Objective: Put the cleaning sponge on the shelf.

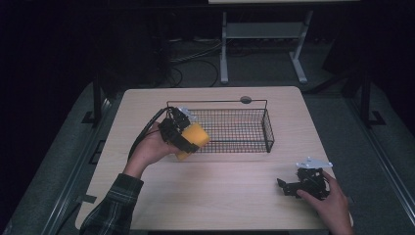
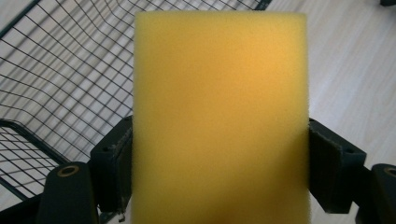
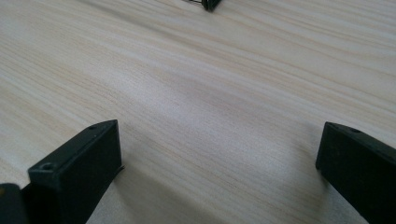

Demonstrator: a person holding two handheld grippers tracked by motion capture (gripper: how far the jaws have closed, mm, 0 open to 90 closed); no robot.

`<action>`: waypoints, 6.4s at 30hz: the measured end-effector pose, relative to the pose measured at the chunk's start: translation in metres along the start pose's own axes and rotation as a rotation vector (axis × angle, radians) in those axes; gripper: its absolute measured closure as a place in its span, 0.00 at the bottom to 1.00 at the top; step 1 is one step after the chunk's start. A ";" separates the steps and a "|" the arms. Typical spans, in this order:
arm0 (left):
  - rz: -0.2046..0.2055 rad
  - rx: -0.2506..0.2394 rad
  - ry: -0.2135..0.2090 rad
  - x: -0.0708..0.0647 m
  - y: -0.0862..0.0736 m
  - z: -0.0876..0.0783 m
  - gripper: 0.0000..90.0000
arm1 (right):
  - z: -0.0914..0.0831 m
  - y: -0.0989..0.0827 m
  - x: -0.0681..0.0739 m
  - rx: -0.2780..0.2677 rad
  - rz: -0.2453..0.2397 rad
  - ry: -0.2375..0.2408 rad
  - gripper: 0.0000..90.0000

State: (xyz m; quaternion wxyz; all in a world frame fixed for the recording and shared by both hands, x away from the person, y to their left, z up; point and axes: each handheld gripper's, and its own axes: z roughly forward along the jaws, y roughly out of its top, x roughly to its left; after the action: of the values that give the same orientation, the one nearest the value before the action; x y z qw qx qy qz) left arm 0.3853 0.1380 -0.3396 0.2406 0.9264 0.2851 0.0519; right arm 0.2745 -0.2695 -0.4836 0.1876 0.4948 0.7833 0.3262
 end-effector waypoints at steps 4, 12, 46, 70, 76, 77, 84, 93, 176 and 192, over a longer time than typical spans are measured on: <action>-0.005 0.000 0.009 0.006 0.005 0.001 0.25 | 0.000 0.000 0.000 -0.001 -0.001 0.001 0.00; -0.029 0.001 0.024 0.017 0.012 0.005 0.25 | 0.000 0.000 0.000 -0.001 0.001 0.000 0.00; -0.146 0.011 0.113 0.067 0.027 0.036 0.25 | 0.000 0.000 0.000 -0.002 -0.002 0.001 0.00; -0.228 0.057 0.130 0.086 0.019 0.063 0.25 | 0.000 0.000 0.000 -0.002 -0.001 0.000 0.00; -0.230 0.074 0.119 0.087 0.017 0.067 0.25 | 0.000 0.000 0.000 -0.002 -0.001 0.001 0.00; -0.229 0.073 0.120 0.087 0.017 0.067 0.25 | 0.000 0.000 0.000 -0.001 -0.001 0.001 0.00; -0.231 0.098 0.108 0.084 0.014 0.071 0.24 | 0.000 0.000 0.000 -0.002 -0.001 0.000 0.00; -0.233 0.102 0.103 0.084 0.013 0.072 0.22 | 0.000 0.000 0.000 -0.002 -0.001 0.000 0.00; -0.256 -0.117 0.156 0.033 -0.102 -0.012 0.15 | 0.000 0.000 0.000 -0.001 -0.001 0.000 0.00; -0.235 -0.160 0.177 0.006 -0.139 -0.001 0.15 | 0.000 0.000 0.000 -0.002 -0.002 0.001 0.00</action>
State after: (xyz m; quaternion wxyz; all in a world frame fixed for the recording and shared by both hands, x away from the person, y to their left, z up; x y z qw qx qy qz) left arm 0.3204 0.2421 -0.4053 0.2919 0.8562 0.4068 0.1272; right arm 0.2746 -0.2696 -0.4837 0.1881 0.4938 0.7835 0.3269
